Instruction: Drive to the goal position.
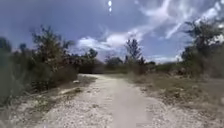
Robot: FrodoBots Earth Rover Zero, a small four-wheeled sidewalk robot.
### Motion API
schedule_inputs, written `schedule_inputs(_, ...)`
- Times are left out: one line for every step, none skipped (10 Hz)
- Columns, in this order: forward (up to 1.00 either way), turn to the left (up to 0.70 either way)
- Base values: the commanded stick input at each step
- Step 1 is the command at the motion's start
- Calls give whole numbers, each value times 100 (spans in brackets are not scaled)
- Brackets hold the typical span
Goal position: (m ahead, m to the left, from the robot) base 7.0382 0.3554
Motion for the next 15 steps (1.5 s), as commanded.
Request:
schedule_inputs(50,0)
schedule_inputs(50,0)
schedule_inputs(50,0)
schedule_inputs(50,0)
schedule_inputs(50,0)
schedule_inputs(50,0)
schedule_inputs(50,0)
schedule_inputs(50,0)
schedule_inputs(50,0)
schedule_inputs(50,0)
schedule_inputs(50,0)
schedule_inputs(50,0)
schedule_inputs(50,0)
schedule_inputs(50,0)
schedule_inputs(50,15)
